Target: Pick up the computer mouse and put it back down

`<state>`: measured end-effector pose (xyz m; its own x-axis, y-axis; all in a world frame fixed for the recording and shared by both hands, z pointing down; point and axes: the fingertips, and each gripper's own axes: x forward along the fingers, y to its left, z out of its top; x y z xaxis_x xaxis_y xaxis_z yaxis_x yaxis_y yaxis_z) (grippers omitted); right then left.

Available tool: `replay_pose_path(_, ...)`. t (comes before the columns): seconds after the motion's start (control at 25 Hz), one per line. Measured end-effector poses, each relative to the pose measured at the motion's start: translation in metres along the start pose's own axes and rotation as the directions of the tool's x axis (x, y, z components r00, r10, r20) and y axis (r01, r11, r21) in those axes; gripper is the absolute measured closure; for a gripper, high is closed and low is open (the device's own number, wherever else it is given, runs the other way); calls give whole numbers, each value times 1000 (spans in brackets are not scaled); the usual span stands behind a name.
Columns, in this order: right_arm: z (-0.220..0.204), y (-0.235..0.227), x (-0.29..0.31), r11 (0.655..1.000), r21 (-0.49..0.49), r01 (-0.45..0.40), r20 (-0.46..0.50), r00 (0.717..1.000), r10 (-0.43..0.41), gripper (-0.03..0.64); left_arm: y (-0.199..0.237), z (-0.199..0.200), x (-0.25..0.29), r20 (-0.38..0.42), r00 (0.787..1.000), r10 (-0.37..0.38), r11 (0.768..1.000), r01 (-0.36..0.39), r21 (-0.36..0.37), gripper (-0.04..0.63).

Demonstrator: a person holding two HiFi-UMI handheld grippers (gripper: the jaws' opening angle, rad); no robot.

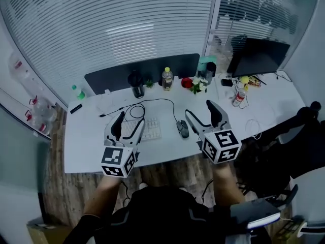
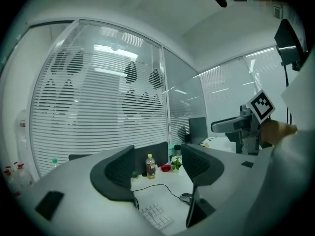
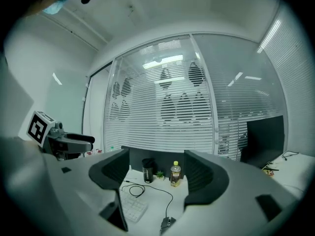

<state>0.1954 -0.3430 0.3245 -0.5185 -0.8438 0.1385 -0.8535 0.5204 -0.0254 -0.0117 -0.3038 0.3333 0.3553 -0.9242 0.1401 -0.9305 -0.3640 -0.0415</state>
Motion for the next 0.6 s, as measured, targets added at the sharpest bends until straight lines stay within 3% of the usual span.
replay_pose_path(0.32, -19, 10, 24, 994, 21, 103, -63, 993, -101, 273, 41, -26, 14, -35, 996, -86, 996, 86, -23, 294)
replay_pose_path(0.6, -50, 3, 49, 996, 29, 83, -112, 991, -79, 275, 46, -57, 29, -92, 992, -88, 994, 82, -68, 293)
